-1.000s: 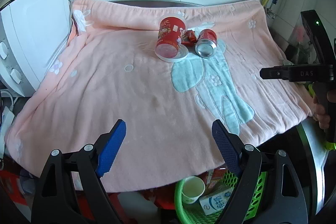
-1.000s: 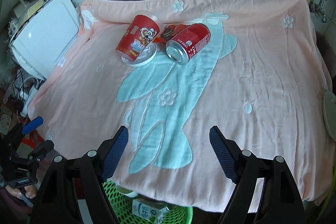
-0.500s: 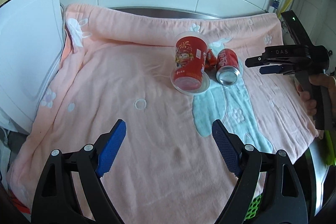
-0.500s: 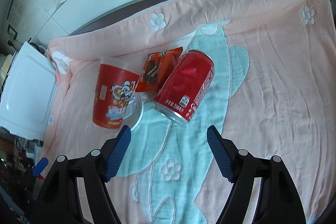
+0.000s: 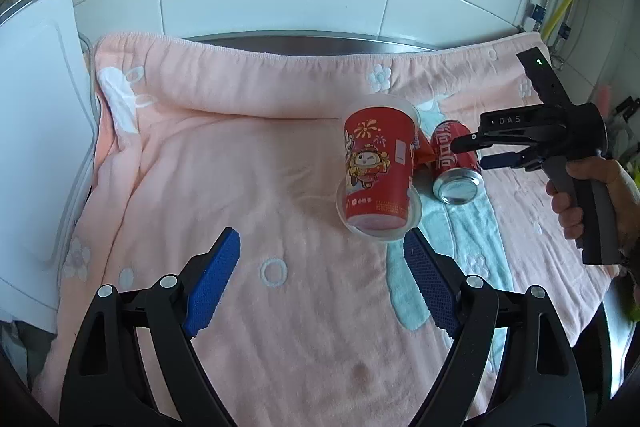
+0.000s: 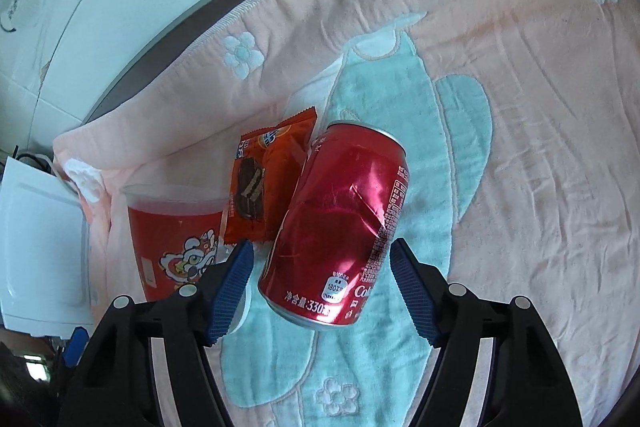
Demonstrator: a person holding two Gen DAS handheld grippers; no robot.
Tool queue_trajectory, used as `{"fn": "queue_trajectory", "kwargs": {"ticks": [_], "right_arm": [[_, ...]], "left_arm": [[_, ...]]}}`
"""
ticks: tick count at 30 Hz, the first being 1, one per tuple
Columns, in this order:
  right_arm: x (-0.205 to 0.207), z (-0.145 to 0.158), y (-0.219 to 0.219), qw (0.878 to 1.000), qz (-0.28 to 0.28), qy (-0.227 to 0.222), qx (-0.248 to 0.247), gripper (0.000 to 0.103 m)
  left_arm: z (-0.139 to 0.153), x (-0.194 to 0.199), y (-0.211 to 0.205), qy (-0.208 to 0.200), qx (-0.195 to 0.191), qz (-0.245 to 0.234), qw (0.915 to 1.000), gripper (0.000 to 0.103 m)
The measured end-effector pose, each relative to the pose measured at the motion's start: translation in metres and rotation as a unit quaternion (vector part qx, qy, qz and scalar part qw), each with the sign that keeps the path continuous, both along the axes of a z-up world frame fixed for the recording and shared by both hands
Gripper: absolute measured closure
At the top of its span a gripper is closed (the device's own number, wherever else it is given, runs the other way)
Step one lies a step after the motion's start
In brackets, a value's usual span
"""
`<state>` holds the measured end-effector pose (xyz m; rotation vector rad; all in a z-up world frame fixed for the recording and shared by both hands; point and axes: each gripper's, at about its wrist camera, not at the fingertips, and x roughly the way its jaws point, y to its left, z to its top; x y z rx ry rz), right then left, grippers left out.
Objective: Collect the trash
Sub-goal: 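Reach down and grasp the red Coke can with the right gripper, then grasp the red plastic cup with the left gripper while the right gripper lifts the Coke can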
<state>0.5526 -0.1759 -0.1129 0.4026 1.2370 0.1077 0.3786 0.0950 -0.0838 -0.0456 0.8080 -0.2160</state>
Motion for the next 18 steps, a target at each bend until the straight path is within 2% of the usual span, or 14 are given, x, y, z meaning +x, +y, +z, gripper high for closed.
{"fn": "queue_trajectory", "kwargs": {"ticks": [4,10,18], "right_arm": [[0.007,-0.012,-0.006,1.0,-0.014,0.013,0.011,0.035],[0.012,-0.027,-0.013,0.997,-0.028,0.026,0.06,0.037],[-0.006,-0.017,0.001,1.0,0.009,0.006,0.008,0.038]], "left_arm": [[0.002,0.014,-0.004,0.001,-0.006,-0.01,0.9999,0.02],[-0.001,0.037,-0.016,0.004,0.008,-0.026,0.9996,0.02],[-0.012,0.071,-0.034,0.034,-0.001,-0.041,0.9986,0.018]]}}
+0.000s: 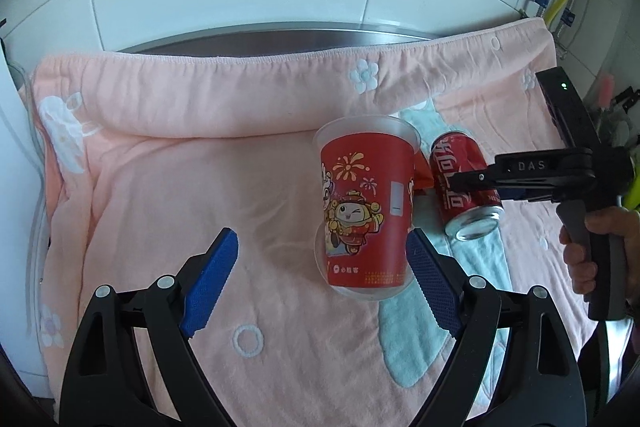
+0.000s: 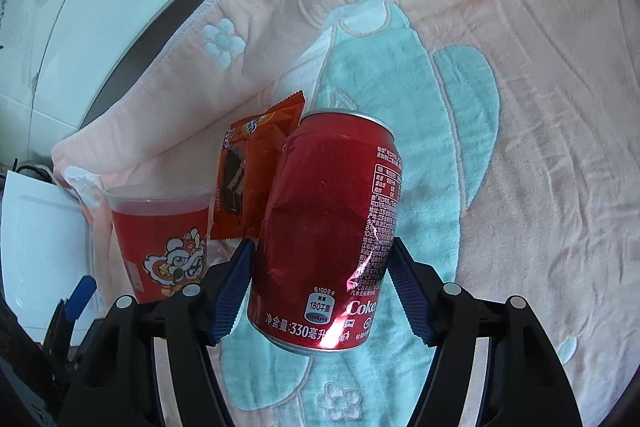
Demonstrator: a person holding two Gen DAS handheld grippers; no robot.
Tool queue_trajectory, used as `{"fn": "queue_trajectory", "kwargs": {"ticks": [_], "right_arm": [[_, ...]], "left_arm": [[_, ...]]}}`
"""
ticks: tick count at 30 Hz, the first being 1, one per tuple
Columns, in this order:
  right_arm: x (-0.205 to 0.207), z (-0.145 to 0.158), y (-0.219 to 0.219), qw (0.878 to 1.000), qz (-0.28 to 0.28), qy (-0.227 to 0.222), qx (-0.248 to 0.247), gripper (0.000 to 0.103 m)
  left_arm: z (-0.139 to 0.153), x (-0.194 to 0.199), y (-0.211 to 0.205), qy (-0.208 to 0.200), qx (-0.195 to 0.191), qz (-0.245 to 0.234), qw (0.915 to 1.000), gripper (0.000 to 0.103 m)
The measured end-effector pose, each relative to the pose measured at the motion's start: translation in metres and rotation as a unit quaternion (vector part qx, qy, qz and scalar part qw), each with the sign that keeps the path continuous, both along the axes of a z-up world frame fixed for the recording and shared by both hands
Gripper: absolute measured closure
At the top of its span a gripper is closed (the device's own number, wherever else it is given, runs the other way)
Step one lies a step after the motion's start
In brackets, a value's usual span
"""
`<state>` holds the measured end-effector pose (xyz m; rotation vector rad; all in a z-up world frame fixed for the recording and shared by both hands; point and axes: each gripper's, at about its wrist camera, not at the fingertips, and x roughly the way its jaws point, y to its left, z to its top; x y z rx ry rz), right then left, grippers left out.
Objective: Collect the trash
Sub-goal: 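Grasp the red plastic cup with the left gripper while the right gripper lifts the Coke can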
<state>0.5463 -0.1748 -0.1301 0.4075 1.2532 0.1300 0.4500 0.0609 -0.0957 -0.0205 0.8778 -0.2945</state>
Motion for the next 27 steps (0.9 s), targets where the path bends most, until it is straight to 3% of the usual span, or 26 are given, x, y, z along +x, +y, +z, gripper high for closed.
{"fn": "queue_trajectory", "kwargs": {"ticks": [5,16,20,22,24,27], "right_arm": [[-0.023,0.011,0.004,0.999,0.029,-0.015,-0.043,0.038],[-0.081,0.034,0.004,0.991,0.083,-0.048,-0.094,0.038],[-0.095,0.032,0.004,0.988,0.099,-0.05,-0.108,0.038],[-0.101,0.034,0.003,0.986,0.105,-0.052,-0.117,0.038],[-0.104,0.034,0.001,0.985,0.111,-0.055,-0.121,0.039],[-0.111,0.036,0.003,0.983,0.119,-0.06,-0.126,0.039]], "left_arm": [[-0.007,0.019,-0.013,0.021,-0.012,-0.011,0.9996,0.018],[-0.029,0.055,-0.036,0.079,-0.028,-0.009,0.9964,0.018],[-0.032,0.059,-0.043,0.083,-0.027,-0.009,0.9962,0.018],[-0.032,0.06,-0.049,0.079,-0.02,-0.013,0.9966,0.02],[-0.032,0.061,-0.053,0.078,-0.019,-0.018,0.9966,0.032],[-0.031,0.058,-0.057,0.074,-0.013,-0.022,0.9969,0.033]]}}
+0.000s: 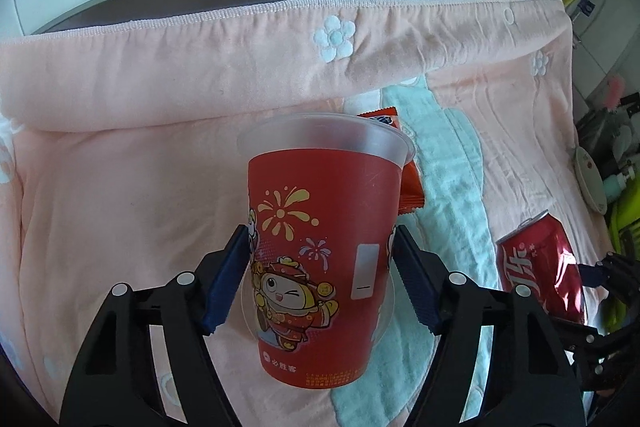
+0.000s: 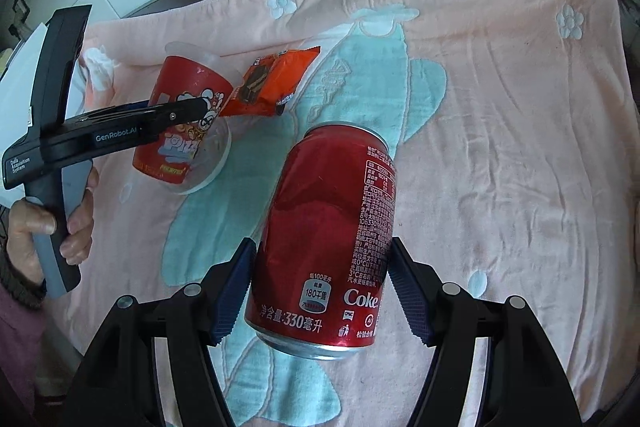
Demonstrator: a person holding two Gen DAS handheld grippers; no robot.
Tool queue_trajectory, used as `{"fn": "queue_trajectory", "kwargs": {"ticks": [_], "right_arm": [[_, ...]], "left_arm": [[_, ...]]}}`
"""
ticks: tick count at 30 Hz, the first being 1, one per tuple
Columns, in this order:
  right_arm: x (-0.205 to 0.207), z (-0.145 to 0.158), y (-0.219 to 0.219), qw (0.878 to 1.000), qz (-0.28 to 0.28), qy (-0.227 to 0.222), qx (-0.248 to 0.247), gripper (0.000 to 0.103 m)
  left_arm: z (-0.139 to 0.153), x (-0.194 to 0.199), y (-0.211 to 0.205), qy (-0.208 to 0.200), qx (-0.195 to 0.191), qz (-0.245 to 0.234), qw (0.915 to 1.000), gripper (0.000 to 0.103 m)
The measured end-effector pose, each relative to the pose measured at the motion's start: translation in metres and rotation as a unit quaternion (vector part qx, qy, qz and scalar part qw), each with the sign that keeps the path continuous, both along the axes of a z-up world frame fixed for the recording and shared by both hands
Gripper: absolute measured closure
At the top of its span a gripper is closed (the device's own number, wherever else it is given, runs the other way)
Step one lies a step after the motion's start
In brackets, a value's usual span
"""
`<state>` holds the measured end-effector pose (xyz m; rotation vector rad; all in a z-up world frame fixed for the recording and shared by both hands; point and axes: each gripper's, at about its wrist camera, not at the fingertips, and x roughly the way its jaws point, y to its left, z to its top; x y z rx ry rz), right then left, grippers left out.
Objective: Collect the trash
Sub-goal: 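Grasp the red plastic cup with the left gripper while the right gripper lifts the Coke can, then carry the Coke can over the basket and open the right gripper while the left gripper carries the red cup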
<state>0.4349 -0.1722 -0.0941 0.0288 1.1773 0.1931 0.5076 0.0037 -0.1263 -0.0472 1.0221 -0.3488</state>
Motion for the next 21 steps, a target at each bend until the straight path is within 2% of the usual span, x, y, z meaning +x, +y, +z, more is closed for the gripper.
{"fn": "queue_trajectory", "kwargs": {"ticks": [11,21], "right_arm": [[-0.044,0.013,0.017,0.999,0.037,-0.021,-0.001,0.039],[-0.101,0.031,0.037,0.995,0.087,-0.051,-0.017,0.039]], "left_arm": [[0.036,-0.052,0.006,-0.045,0.003,-0.004,0.999,0.034],[0.076,-0.14,0.03,-0.084,-0.016,0.012,0.9963,0.034]]}}
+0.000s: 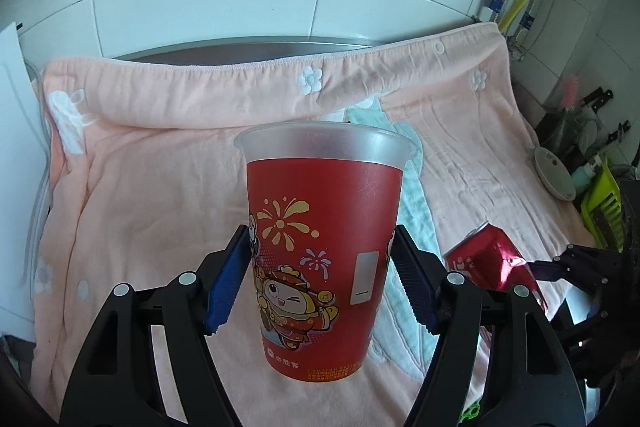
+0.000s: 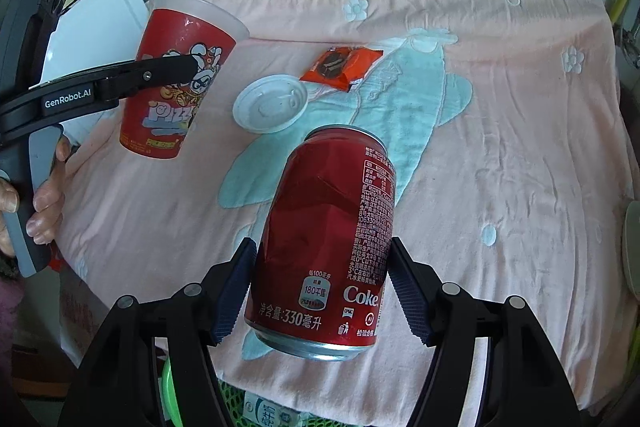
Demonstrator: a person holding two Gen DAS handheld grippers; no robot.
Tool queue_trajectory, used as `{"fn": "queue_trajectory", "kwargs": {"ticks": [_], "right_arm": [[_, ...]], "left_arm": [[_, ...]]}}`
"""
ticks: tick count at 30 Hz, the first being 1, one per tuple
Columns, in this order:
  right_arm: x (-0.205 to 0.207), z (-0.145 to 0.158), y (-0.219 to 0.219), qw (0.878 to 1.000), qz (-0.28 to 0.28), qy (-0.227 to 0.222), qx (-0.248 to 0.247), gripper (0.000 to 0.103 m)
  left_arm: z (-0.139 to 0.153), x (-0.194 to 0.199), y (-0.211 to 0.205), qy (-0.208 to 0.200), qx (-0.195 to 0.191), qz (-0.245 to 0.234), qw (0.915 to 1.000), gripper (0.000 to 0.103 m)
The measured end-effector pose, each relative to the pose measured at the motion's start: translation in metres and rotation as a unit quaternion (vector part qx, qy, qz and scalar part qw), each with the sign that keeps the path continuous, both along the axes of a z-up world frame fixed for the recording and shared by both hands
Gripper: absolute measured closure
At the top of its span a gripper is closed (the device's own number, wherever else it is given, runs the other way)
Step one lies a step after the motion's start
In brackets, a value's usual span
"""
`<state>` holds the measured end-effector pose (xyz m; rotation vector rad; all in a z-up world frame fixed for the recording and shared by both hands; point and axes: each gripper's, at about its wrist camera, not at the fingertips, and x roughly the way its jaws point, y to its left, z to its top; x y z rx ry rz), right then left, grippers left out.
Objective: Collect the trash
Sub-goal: 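Carry the Coke can over the basket and open the right gripper while the left gripper carries the red cup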
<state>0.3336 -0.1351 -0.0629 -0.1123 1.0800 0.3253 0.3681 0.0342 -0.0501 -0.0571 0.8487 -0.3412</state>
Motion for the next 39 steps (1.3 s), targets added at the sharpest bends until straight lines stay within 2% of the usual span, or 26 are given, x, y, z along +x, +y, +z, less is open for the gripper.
{"fn": "queue_trajectory", "kwargs": {"ticks": [8,14,24,32,39], "right_arm": [[-0.064,0.006,0.019,0.999,0.046,-0.012,-0.019,0.039],[-0.114,0.002,0.027,0.997,0.071,-0.012,-0.028,0.039],[-0.182,-0.029,0.035,0.992,0.108,0.013,-0.064,0.039],[-0.197,-0.052,0.026,0.991,0.101,0.034,-0.079,0.039],[-0.201,-0.039,0.01,0.994,0.085,0.022,-0.068,0.038]], "left_arm": [[0.01,-0.079,0.014,-0.012,-0.008,0.021,0.9997,0.034],[0.013,-0.138,0.018,-0.024,0.002,0.03,0.9993,0.034],[0.006,-0.225,0.017,-0.029,-0.004,0.028,0.9992,0.034],[-0.013,-0.257,0.007,-0.015,-0.01,0.02,0.9996,0.034],[-0.031,-0.268,-0.009,0.008,-0.021,0.006,0.9997,0.034]]}}
